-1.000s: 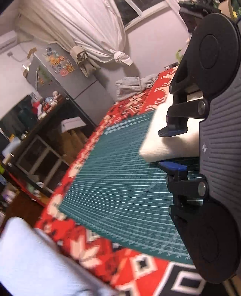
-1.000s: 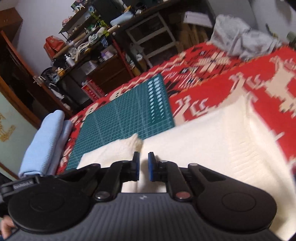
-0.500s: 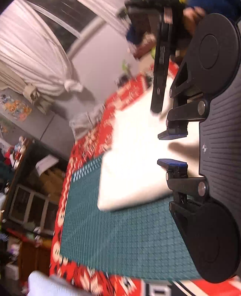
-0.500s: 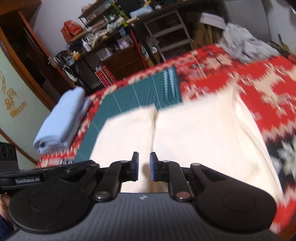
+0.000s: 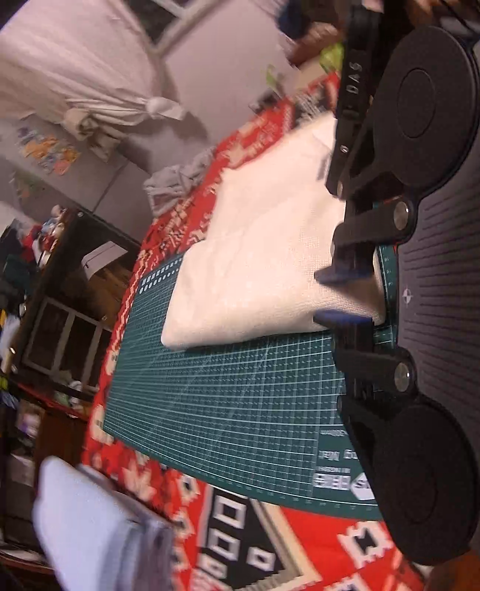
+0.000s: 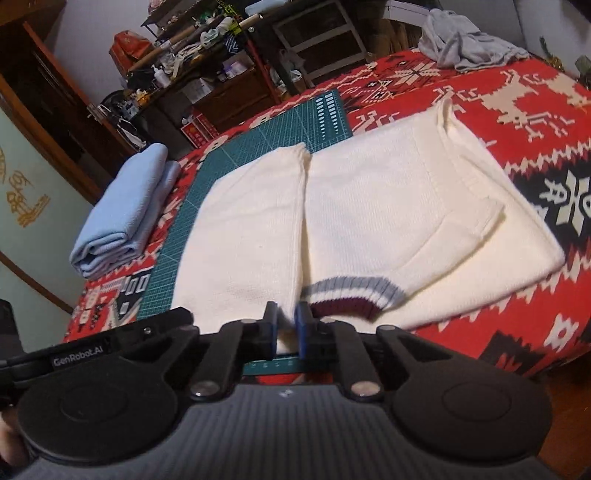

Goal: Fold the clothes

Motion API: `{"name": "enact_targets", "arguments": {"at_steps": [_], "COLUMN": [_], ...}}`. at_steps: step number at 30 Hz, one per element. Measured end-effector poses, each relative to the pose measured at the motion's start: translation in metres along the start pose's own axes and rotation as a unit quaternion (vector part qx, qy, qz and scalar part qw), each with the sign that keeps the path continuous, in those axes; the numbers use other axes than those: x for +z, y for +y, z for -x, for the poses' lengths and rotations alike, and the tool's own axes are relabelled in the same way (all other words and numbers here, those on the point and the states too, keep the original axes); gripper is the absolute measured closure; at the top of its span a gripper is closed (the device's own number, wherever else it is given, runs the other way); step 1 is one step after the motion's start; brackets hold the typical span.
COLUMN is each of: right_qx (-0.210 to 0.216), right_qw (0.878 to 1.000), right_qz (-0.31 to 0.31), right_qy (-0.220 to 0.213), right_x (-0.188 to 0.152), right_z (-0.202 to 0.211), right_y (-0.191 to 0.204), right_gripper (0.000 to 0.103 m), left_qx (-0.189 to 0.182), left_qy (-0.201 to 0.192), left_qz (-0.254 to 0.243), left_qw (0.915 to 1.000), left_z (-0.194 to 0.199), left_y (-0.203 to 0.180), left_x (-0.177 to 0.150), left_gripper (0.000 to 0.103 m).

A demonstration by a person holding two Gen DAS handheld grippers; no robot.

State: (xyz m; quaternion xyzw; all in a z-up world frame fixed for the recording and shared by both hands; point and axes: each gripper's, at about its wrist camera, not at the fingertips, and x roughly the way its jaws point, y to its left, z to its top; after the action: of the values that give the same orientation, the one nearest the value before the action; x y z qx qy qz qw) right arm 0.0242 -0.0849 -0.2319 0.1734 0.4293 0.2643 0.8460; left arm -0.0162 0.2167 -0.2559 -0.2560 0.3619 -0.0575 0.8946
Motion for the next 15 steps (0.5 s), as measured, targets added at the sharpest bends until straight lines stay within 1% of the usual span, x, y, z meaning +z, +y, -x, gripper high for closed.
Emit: {"name": "enact_targets", "arguments": {"at_steps": [2,3,7,9,11,12,14,15], "right_qx": [-0.001,-0.002,-0.002,-0.008,-0.017,-0.022,-0.038,-0.044], "right_qw": [1.0,1.0,1.0,1.0,0.999,0.999,0.996,0.994], "right_qz": [0.0,0.0,0.01,0.022,0.036,0.044,0.075,0.094], "right_qy": [0.002,0.003,0.002,0.005,0.006,0.006,-0.01,-0.022], "right_x": [-0.002,-0.003,-0.007,-0.006,-0.005,-0.004,0.0,0.002], "right_z": [-0.001,-0.002,-0.002,0.002,0.009,0.012,0.02,0.023], "right_y": [-0.002,-0.003,-0.005,-0.003,0.0,0.002,0.01,0.016], "right_gripper": [0.093,0.093,0.093,0.093,0.093,0.093,0.093,0.093], "left_qx": [-0.017,-0.02,-0.014,-0.015,-0.001,0.012,0.04,0.043], "left_qy": [0.004,0.005,0.006,0.01,0.005,-0.002,-0.027,-0.039], "left_qz": [0.035,0.039,0.014,0.016,0.005,-0.009,-0.044,-0.057], "left_qw": [0.9993,0.999,0.9998,0.9997,1.0,0.9999,0.9979,0.9967], "left_z": [0.002,0.003,0.007,0.01,0.017,0.021,0.029,0.031], "left_y": [0.015,0.017,0.012,0.013,0.011,0.007,0.0,-0.005], "left_x": [-0.002,-0.003,-0.007,-0.007,-0.005,-0.003,0.002,0.008], "left_gripper": [0.092,0.092,0.092,0.092,0.093,0.093,0.093,0.093]}}
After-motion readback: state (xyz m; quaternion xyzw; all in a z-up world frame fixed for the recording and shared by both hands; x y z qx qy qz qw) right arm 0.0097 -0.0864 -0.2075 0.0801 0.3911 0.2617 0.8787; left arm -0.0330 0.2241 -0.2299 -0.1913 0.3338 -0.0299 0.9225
